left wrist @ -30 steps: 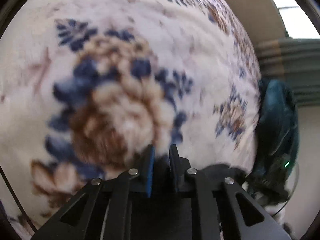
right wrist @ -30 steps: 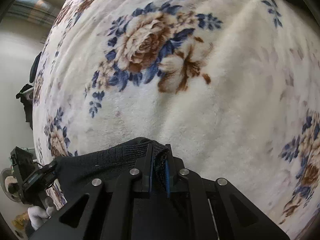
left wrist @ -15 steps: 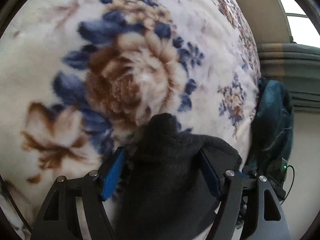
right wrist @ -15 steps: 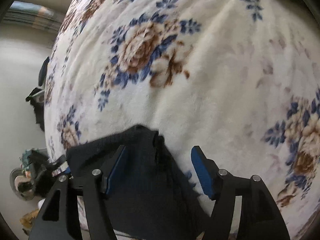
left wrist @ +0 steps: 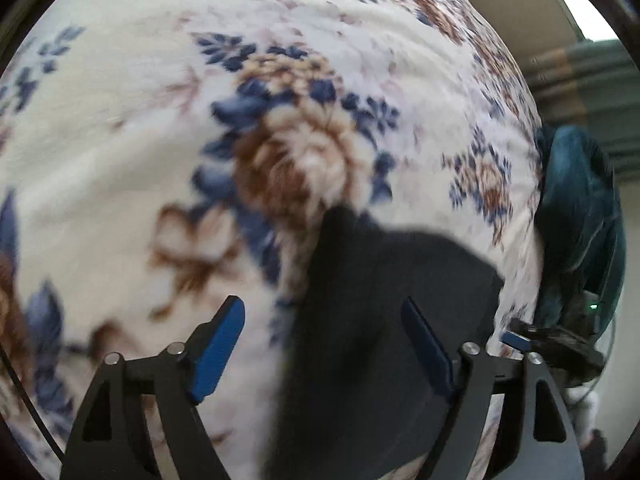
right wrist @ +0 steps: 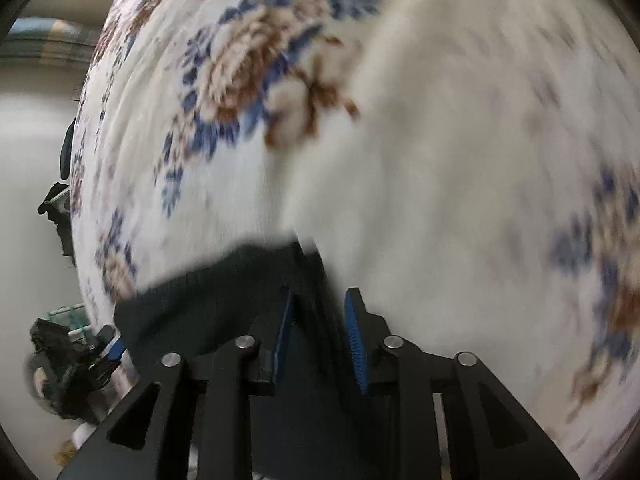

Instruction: Fold small clothes

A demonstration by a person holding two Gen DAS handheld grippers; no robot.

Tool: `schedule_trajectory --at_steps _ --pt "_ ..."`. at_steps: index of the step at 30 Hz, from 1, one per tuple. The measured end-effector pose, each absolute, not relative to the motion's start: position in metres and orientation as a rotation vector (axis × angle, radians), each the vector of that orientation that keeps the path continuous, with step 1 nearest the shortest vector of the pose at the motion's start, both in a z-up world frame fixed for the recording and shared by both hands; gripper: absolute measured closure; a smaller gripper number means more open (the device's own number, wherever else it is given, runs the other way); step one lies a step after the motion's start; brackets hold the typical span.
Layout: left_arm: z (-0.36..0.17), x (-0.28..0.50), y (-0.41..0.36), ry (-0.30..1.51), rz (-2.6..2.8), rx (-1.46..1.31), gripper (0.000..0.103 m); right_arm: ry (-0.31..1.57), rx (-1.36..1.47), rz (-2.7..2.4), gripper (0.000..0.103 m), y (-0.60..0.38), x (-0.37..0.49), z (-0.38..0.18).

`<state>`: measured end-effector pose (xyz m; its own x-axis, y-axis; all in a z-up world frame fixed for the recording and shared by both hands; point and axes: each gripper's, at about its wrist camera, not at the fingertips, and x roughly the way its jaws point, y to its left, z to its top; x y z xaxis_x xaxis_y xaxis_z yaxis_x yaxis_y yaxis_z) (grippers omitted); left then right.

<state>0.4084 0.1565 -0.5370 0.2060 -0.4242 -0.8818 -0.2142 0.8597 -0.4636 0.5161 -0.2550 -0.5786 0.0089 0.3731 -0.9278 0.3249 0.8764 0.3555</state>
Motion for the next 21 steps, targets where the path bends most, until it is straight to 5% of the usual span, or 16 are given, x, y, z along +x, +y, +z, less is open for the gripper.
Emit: schedule_trajectory --at_steps 2,11,20,21 --pt "-0.531 0.394 0.153 1.379 -0.153 -0.507 0.016 1.591 0.544 0.018 0.025 -0.257 0.486 -0.567" --pt "-0.511 0.364 0.146 1.387 -0.193 -0.356 0.011 1.495 0.771 -0.194 0.024 -0.238 0.347 -0.542" --pt "-0.52 0.343 0.163 1.406 -0.214 -0.365 0.011 1.346 1.22 -0.326 0.025 -0.228 0.297 -0.601" --pt "-0.521 0.338 0.164 1.398 -0.216 -0.364 0.011 1.292 1.266 -0.297 0.034 -0.226 0.297 -0.605"
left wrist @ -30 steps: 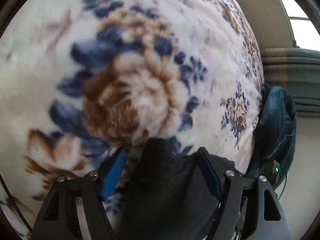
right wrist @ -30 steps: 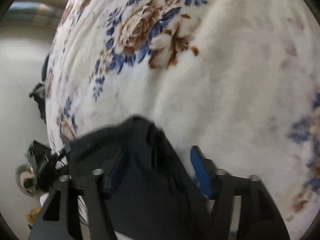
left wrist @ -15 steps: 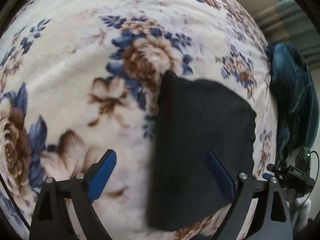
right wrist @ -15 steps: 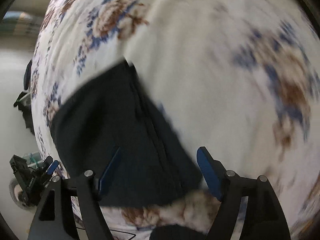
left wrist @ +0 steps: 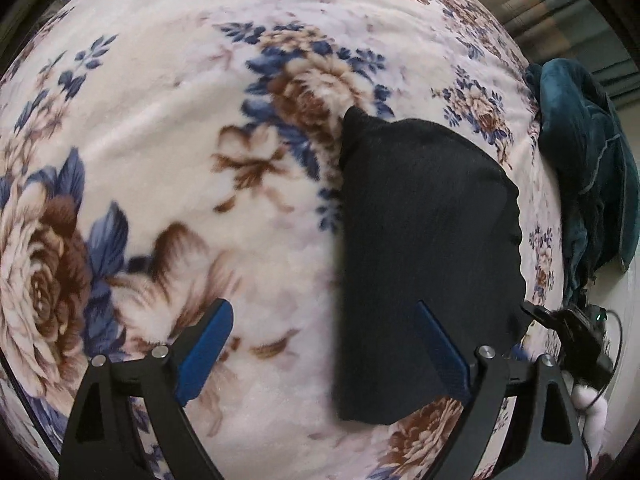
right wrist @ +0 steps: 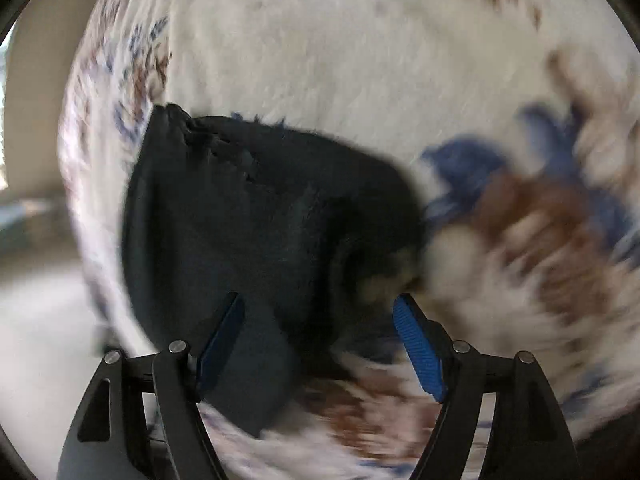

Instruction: Fold small clothes

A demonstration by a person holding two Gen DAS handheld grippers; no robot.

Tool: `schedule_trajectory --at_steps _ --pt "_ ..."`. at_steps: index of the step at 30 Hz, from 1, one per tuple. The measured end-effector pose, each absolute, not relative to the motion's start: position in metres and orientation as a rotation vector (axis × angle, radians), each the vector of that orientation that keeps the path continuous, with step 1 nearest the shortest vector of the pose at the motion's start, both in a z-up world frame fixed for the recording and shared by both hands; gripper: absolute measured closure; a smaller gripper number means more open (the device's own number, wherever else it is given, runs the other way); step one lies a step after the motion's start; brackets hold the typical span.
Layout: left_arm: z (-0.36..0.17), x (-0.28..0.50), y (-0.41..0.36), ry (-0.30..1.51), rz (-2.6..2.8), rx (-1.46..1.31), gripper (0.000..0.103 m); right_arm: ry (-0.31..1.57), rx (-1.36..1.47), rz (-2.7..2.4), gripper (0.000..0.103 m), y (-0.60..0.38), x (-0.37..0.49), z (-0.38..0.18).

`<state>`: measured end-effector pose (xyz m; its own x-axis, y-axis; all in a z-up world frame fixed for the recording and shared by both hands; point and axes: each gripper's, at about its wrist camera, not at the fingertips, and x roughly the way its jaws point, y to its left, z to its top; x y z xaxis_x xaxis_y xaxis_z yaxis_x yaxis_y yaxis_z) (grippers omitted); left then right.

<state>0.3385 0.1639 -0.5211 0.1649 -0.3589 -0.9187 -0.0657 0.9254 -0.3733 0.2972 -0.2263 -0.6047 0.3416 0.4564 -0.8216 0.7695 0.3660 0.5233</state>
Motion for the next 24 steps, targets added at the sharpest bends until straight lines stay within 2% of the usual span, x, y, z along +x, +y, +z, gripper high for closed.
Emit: schedule_trajectory --at_steps 1,3,5,7,10,13,14,15,16,17,20,21,24 --pt "-0.523 0.334 0.164 1.393 -0.212 -0.356 0.011 1.268 1.249 -0.302 0.046 -0.224 0.299 -0.603" --pt "-0.526 0.325 0.165 1.395 -0.203 -0.358 0.011 1.24 1.042 -0.335 0.084 -0.22 0.311 -0.586" --pt "-0.527 0.316 0.166 1.398 -0.193 -0.376 0.011 1.201 0.803 -0.375 0.092 -0.215 0.317 -0.56" --pt "-0.528 0.308 0.164 1.401 -0.196 -0.392 0.011 1.162 0.654 -0.346 0.092 -0.212 0.317 -0.539" --pt "-0.53 0.304 0.158 1.412 -0.187 -0.384 0.011 1.26 0.568 -0.309 0.092 -0.21 0.31 -0.543" --pt "-0.531 0.306 0.147 1.42 -0.193 -0.407 0.011 1.348 0.571 -0.313 0.085 -0.224 0.301 -0.555" --pt "-0.53 0.308 0.142 1.42 -0.203 -0.417 0.011 1.367 0.607 -0.309 0.076 -0.231 0.296 -0.558" --pt "-0.53 0.311 0.139 1.419 -0.21 -0.423 0.011 1.389 0.629 -0.318 0.06 -0.239 0.292 -0.559" --pt "-0.53 0.315 0.133 1.416 -0.227 -0.436 0.011 1.392 0.631 -0.321 0.051 -0.245 0.293 -0.557" --pt "-0.531 0.318 0.13 1.415 -0.237 -0.444 0.011 1.382 0.637 -0.31 0.038 -0.253 0.292 -0.555" --pt "-0.54 0.333 0.118 1.411 -0.264 -0.481 0.011 1.352 0.71 -0.159 0.032 -0.274 0.307 -0.555" --pt "-0.545 0.337 0.115 1.417 -0.27 -0.5 0.011 1.374 0.726 -0.091 0.029 -0.278 0.318 -0.562" --pt "-0.567 0.354 0.104 1.442 -0.314 -0.543 0.011 1.461 0.698 0.092 0.028 -0.28 0.359 -0.593"
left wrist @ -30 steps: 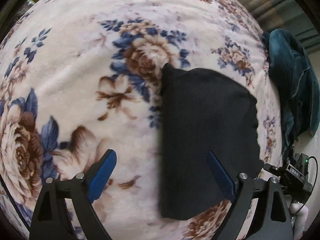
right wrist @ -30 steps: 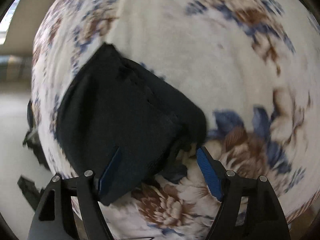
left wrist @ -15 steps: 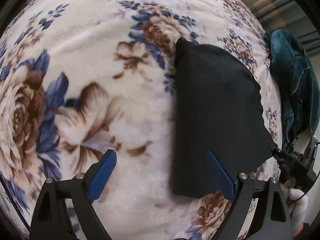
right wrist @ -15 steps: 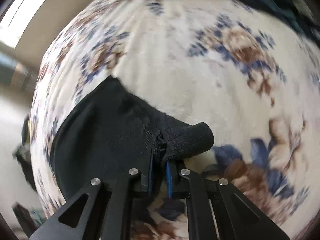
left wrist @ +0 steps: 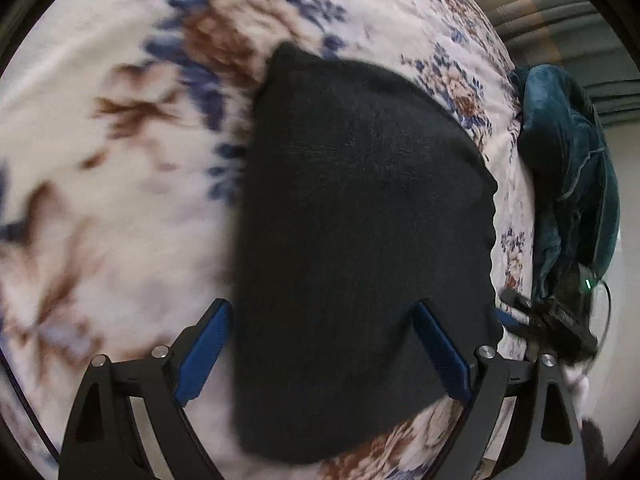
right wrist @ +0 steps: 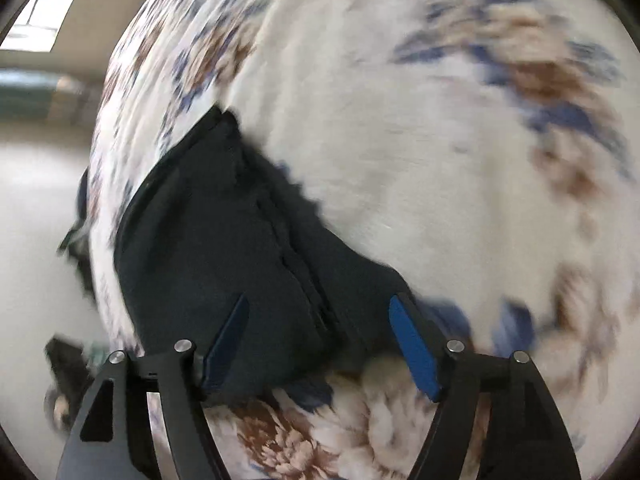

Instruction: Fold small clothes

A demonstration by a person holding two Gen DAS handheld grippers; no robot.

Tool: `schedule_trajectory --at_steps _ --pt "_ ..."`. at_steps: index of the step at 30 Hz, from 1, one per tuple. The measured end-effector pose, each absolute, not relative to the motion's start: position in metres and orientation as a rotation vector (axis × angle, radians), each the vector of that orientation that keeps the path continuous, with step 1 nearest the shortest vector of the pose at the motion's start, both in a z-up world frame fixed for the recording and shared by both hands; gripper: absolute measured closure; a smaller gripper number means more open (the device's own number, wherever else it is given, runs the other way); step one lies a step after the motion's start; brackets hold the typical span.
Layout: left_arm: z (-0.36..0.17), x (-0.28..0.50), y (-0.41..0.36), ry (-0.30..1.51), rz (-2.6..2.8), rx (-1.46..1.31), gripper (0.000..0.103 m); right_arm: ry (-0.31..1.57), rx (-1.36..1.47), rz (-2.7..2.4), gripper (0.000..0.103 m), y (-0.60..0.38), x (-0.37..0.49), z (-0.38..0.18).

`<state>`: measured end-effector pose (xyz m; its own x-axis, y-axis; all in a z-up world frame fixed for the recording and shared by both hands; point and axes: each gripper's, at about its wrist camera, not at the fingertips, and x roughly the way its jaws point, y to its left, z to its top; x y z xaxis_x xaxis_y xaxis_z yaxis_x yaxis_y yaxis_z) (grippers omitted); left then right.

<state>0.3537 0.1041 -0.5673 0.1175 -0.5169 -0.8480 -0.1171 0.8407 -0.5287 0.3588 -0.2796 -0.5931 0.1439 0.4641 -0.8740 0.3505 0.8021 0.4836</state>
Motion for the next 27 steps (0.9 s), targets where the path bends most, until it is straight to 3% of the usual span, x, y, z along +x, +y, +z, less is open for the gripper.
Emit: schedule_trajectory --at_steps 4,8,12,18,19,20,21,22,24,27 --pt "-0.588 0.368 0.101 1.444 -0.376 -0.608 0.01 1.534 0.611 0.277 0.028 -0.269 0.41 -0.634" --pt "-0.595 0.374 0.103 1.428 -0.437 -0.653 0.009 1.522 0.707 0.43 0.0 -0.261 0.436 -0.656" --pt "-0.597 0.379 0.105 1.437 -0.468 -0.679 0.009 1.477 0.895 0.645 0.0 -0.244 0.442 -0.659" --pt "-0.593 0.386 0.102 1.361 -0.493 -0.717 0.009 1.497 0.856 0.577 0.001 -0.22 0.449 -0.667" --pt "-0.588 0.386 0.101 1.318 -0.499 -0.721 0.016 1.491 0.858 0.556 0.005 -0.219 0.447 -0.664" --pt "-0.584 0.385 0.1 1.284 -0.503 -0.727 0.026 1.497 0.833 0.534 0.023 -0.217 0.446 -0.662" --pt "-0.581 0.386 0.099 1.271 -0.504 -0.733 0.03 1.504 0.805 0.515 0.056 -0.218 0.444 -0.659" --pt "-0.579 0.387 0.099 1.263 -0.507 -0.741 0.034 1.515 0.771 0.48 0.068 -0.22 0.441 -0.658" --pt "-0.573 0.389 0.1 1.242 -0.521 -0.771 0.037 1.5 0.805 0.464 0.08 -0.226 0.438 -0.656" --pt "-0.564 0.394 0.1 1.241 -0.54 -0.769 0.04 1.458 0.82 0.459 0.083 -0.232 0.427 -0.641"
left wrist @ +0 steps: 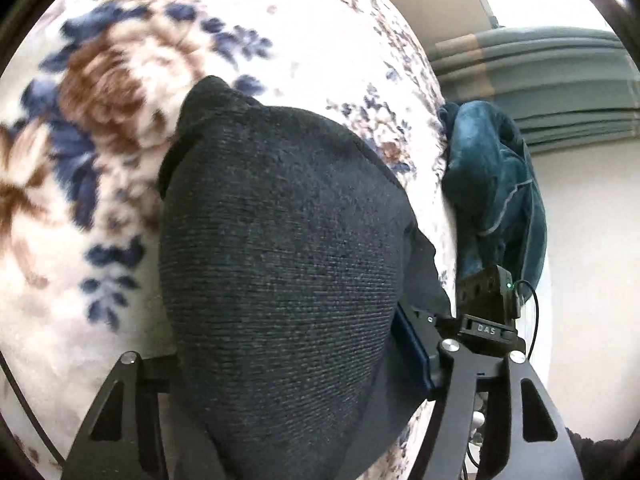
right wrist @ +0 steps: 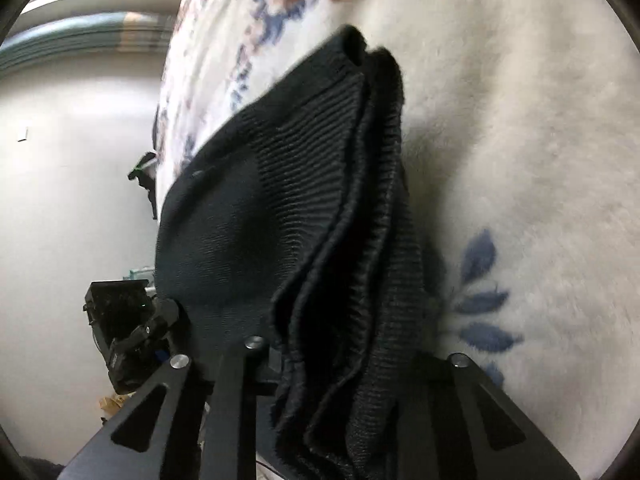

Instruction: Fold small clothes

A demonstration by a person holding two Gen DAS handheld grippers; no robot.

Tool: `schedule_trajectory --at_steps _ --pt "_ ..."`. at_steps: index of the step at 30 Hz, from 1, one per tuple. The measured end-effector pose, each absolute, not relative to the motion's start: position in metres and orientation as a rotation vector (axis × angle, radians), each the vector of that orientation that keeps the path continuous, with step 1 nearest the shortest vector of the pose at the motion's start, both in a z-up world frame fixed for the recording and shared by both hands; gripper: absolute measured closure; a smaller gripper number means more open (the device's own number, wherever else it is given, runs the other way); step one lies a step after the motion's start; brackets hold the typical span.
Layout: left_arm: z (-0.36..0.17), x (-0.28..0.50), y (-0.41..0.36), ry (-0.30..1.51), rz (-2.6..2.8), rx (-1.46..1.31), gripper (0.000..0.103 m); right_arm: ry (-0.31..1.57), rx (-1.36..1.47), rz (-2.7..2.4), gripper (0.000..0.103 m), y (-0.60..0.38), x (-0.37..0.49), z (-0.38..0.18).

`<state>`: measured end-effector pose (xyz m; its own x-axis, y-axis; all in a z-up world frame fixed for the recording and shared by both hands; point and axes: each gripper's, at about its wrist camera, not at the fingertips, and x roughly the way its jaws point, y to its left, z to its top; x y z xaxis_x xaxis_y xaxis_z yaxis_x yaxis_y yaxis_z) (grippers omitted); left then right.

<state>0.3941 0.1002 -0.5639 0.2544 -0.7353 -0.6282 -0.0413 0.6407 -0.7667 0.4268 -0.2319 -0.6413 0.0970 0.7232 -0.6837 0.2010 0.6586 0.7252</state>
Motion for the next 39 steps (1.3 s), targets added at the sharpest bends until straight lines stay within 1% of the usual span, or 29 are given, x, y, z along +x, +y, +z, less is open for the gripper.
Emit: schedule_trajectory --at_steps 2,7,11,17,19,22,25,26,28,29,30,32,35,37,39 --pt "-0.557 0.399 0.096 1.247 -0.557 -0.754 0.042 1.433 0.851 0.459 0.083 -0.232 0.423 -0.634" --pt "-0.536 0.423 0.075 1.233 -0.616 -0.703 0.042 1.373 0.883 0.427 0.084 -0.25 0.41 -0.611" --pt "-0.518 0.456 0.042 1.226 -0.682 -0.664 0.042 1.301 0.923 0.382 0.084 -0.294 0.41 -0.586" --pt "-0.506 0.525 -0.014 1.23 -0.758 -0.592 0.042 1.227 0.934 0.308 0.084 -0.361 0.453 -0.552" --pt "-0.51 0.554 -0.036 1.245 -0.773 -0.551 0.042 1.213 0.943 0.279 0.084 -0.378 0.472 -0.55" --pt "-0.532 0.59 -0.065 1.342 -0.735 -0.464 0.04 1.2 0.937 0.211 0.084 -0.41 0.507 -0.561" --pt "-0.561 0.606 -0.085 1.431 -0.661 -0.326 0.04 1.284 0.878 0.07 0.081 -0.433 0.534 -0.585" --pt "-0.565 0.607 -0.086 1.435 -0.651 -0.309 0.038 1.313 0.846 0.03 0.08 -0.436 0.539 -0.589" --pt "-0.564 0.605 -0.083 1.424 -0.65 -0.302 0.037 1.356 0.734 -0.012 0.074 -0.442 0.546 -0.592" --pt "-0.562 0.602 -0.082 1.418 -0.643 -0.294 0.037 1.358 0.696 -0.024 0.058 -0.444 0.548 -0.59" --pt "-0.557 0.596 -0.081 1.406 -0.615 -0.263 0.036 1.362 0.617 -0.05 0.037 -0.444 0.548 -0.584" --pt "-0.545 0.588 -0.086 1.366 -0.568 -0.206 0.036 1.347 0.484 -0.097 0.019 -0.423 0.548 -0.571" --pt "-0.524 0.56 -0.096 1.283 -0.458 -0.053 0.035 1.307 0.313 -0.212 0.018 -0.415 0.531 -0.539" --pt "-0.515 0.552 -0.095 1.25 -0.396 0.003 0.035 1.282 0.27 -0.252 0.017 -0.408 0.511 -0.525" --pt "-0.509 0.542 -0.094 1.218 -0.336 0.059 0.034 1.26 0.234 -0.298 0.003 -0.4 0.5 -0.517"
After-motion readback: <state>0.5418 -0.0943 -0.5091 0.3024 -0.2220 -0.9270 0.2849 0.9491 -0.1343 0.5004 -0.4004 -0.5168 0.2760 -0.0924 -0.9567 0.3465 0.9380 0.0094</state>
